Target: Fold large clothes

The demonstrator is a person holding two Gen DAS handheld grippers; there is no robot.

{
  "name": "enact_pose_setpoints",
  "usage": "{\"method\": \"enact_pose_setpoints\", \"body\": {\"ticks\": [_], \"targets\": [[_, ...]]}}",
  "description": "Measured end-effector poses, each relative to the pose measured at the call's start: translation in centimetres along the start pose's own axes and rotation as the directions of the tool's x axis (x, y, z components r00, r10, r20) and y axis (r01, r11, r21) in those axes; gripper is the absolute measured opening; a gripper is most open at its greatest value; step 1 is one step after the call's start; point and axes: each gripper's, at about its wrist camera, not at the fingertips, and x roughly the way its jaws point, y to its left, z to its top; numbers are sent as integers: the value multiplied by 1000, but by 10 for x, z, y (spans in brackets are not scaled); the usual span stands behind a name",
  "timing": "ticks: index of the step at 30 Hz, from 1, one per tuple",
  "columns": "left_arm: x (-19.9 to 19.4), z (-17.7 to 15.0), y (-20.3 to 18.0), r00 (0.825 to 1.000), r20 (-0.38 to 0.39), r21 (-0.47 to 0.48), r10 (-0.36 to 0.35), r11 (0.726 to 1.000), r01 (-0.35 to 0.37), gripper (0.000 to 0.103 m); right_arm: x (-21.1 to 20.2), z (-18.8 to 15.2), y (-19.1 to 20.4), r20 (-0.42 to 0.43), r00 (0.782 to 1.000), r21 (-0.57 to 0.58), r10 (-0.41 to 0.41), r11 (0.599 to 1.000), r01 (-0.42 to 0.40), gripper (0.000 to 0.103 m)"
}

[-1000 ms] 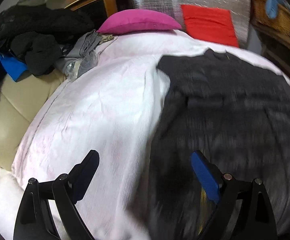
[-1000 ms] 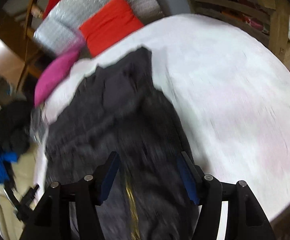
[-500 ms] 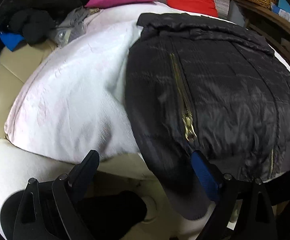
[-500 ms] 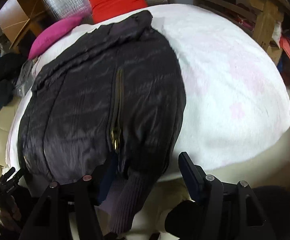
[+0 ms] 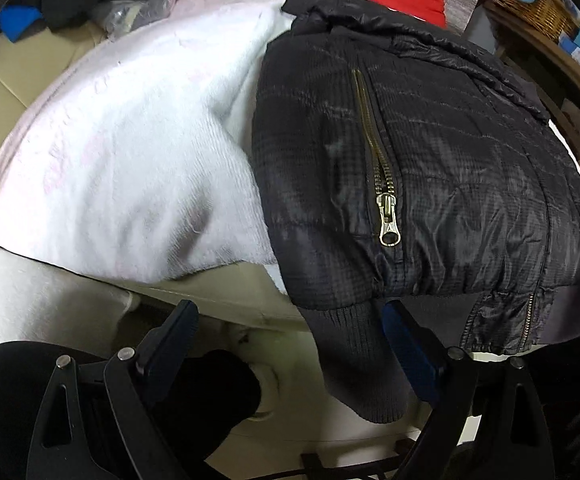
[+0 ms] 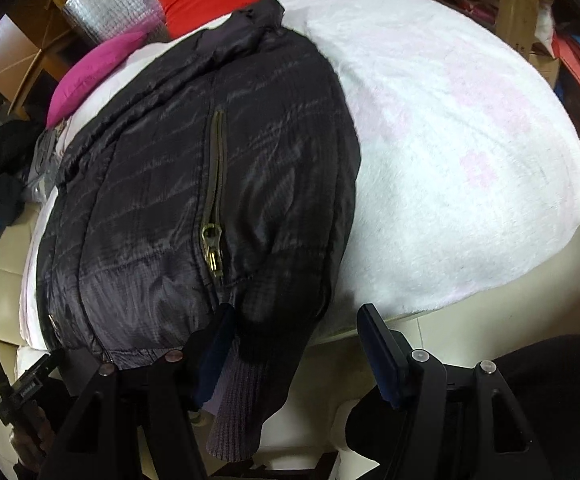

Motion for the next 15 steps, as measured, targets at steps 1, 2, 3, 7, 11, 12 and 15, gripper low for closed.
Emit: {"method": "enact_pose_setpoints", "body": {"ticks": [1, 2, 3, 7, 11, 12, 15], "targets": [[1, -1, 1, 1000, -5, -3, -10, 1000, 10, 93, 2, -1, 0, -11, 1000, -3, -3, 1000, 3, 67], [3, -1, 3, 1000, -11, -9, -28, 1000, 28, 93, 4, -2, 1, -20, 1000, -6, -5, 1000, 4, 67], [5, -1, 1, 999, -16, -15, -49, 999, 49, 93, 6, -3, 1, -29, 1000, -10, -5, 1000, 5, 67], [10, -4, 0, 990, -32, -32, -135, 990, 134, 93, 13, -5, 5, -48, 999, -22, -13, 1000, 12, 67], [13, -7, -4, 976, -38, -28, -214, 977, 213, 73, 16, -9, 1, -65, 998, -1, -3, 1000, 2, 67], [14, -8, -7, 972, -46, -30, -230, 973, 229, 67, 18, -9, 0, -68, 998, 9, 3, 1000, -2, 67], [17, -9, -8, 974, -44, -31, -220, 975, 219, 51, 19, -12, -5, -69, 997, 43, 27, 999, -24, 67]]}}
